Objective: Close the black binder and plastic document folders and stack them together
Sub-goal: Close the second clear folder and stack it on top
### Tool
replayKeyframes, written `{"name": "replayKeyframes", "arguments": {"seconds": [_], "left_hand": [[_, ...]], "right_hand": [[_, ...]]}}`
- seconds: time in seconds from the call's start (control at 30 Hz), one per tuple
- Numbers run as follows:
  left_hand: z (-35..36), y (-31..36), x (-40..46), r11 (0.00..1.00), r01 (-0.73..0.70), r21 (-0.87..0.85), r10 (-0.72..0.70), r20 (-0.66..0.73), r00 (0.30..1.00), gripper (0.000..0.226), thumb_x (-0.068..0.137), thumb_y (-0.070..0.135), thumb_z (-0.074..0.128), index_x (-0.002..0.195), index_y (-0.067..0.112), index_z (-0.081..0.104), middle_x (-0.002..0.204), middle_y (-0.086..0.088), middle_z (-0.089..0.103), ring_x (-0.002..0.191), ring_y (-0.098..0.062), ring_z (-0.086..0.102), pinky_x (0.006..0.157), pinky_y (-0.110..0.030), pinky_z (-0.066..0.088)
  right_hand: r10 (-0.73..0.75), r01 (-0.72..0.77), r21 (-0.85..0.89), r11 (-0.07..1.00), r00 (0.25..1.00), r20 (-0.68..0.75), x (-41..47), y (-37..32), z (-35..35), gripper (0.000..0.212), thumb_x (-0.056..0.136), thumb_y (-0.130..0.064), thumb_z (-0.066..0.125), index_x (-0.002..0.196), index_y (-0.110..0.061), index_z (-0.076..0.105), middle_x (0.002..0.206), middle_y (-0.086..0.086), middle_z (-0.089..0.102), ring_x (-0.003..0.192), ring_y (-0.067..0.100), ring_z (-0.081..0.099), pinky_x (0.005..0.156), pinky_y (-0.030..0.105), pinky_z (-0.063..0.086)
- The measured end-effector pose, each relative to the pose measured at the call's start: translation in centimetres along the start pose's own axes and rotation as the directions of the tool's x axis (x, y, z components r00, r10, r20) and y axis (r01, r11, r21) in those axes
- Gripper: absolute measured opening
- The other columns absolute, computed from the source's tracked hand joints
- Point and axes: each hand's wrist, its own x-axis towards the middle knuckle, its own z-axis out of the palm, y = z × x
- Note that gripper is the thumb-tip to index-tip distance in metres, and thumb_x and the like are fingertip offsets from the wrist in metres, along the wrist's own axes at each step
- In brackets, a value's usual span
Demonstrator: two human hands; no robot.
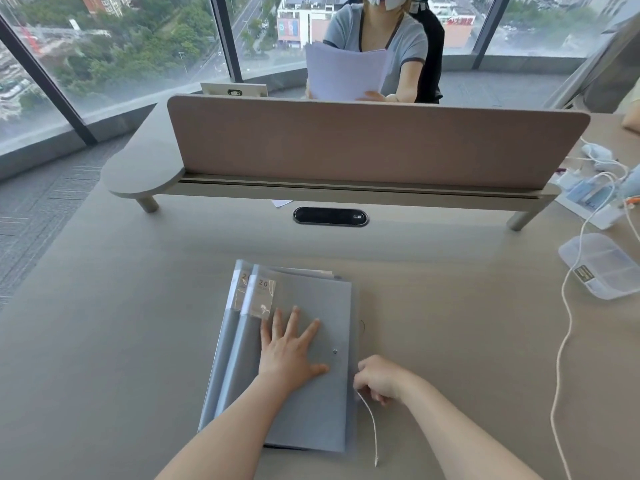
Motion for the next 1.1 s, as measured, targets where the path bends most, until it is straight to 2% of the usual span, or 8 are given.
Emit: {"name": "replayKeyframes", "arguments": {"seconds": [0.2,0.4,0.6,0.73,0.83,0.9,1.0,1.1], "left_hand": [[0.0,0.1,0.1,1.000,0.003,0.002,-0.003,-0.001,1.000,0.094,0.077,0.077,0.050,0.154,0.047,0.006,0.167,-0.002,-0.011,0.150,-0.040,-0.014,0.120,-0.058,-0.008],[0.1,0.1,0.0,1.000,0.008,0.004,-0.008,0.004,1.000,0.095,0.076,0.078,0.050,0.154,0.047,0.005,0.167,-0.001,-0.013,0.150,-0.039,-0.015,0.120,-0.058,-0.009],[0.2,0.1,-0.1,1.000,0.005,-0.012,-0.006,-0.006,1.000,0.095,0.076,0.078,0.050,0.153,0.048,0.004,0.167,0.000,-0.014,0.150,-0.038,-0.017,0.120,-0.056,-0.011],[0.3,0.1,0.0,1.000,0.001,-0.013,-0.002,-0.021,1.000,0.095,0.076,0.078,0.049,0.154,0.048,0.003,0.167,0.000,-0.014,0.150,-0.038,-0.018,0.119,-0.057,-0.012],[0.4,0.3,0.0,1.000,-0.004,-0.019,0.003,-0.029,1.000,0.095,0.077,0.077,0.049,0.154,0.047,0.003,0.167,-0.001,-0.014,0.150,-0.037,-0.018,0.119,-0.056,-0.013],[0.6,0.3,-0.1,1.000,-0.002,-0.029,0.001,-0.030,1.000,0.094,0.077,0.075,0.051,0.153,0.048,0.003,0.167,0.000,-0.014,0.150,-0.037,-0.018,0.119,-0.056,-0.014],[0.7,0.0,0.0,0.999,0.003,-0.043,-0.004,-0.024,1.000,0.094,0.077,0.073,0.055,0.153,0.049,0.004,0.167,0.000,-0.013,0.151,-0.036,-0.018,0.119,-0.055,-0.015],[0.8,0.0,0.0,0.998,-0.003,-0.057,0.001,-0.032,0.999,0.093,0.077,0.075,0.053,0.153,0.049,0.006,0.167,0.000,-0.012,0.151,-0.036,-0.016,0.119,-0.056,-0.014]], "right_hand": [[0.008,-0.006,-0.113,0.994,1.000,0.019,0.3,0.3,-0.6,0.024,0.072,-0.003,0.061,0.053,-0.016,0.053,0.060,0.009,0.059,0.032,0.011,0.038,0.035,0.014,0.031],[0.048,-0.054,-0.134,0.990,0.998,-0.045,0.1,0.1,-1.5,0.022,0.076,-0.013,0.062,0.055,-0.016,0.057,0.045,-0.004,0.052,0.028,0.011,0.036,0.033,0.015,0.028],[0.174,-0.132,0.171,0.976,0.949,-0.263,0.9,-1.0,-2.4,0.023,0.079,-0.020,0.061,0.057,-0.015,0.057,0.051,0.001,0.048,0.041,0.018,0.036,0.041,0.013,0.028],[0.186,-0.097,0.297,0.950,0.940,-0.286,1.9,-2.5,-1.9,0.028,0.086,-0.018,0.055,0.058,-0.014,0.056,0.049,-0.001,0.051,0.038,0.014,0.036,0.042,0.016,0.025],[0.165,-0.082,0.238,0.968,0.920,-0.355,2.8,-3.5,-1.3,0.029,0.086,-0.017,0.055,0.057,-0.013,0.059,0.052,0.000,0.059,0.038,0.018,0.047,0.040,0.021,0.036],[0.110,-0.056,0.141,0.988,0.906,-0.409,3.5,-4.2,-0.6,0.026,0.086,-0.020,0.056,0.064,-0.010,0.066,0.067,0.006,0.071,0.057,0.027,0.065,0.055,0.030,0.051],[-0.015,-0.031,-0.094,0.995,0.893,-0.450,3.9,-5.6,0.7,0.031,0.090,-0.026,0.054,0.064,-0.010,0.061,0.092,0.014,0.075,0.090,0.033,0.070,0.068,0.028,0.045],[-0.158,0.017,-0.311,0.950,0.887,-0.433,3.6,-6.6,2.0,0.030,0.094,-0.026,0.050,0.074,-0.010,0.064,0.102,0.017,0.072,0.100,0.034,0.066,0.072,0.030,0.044]]}}
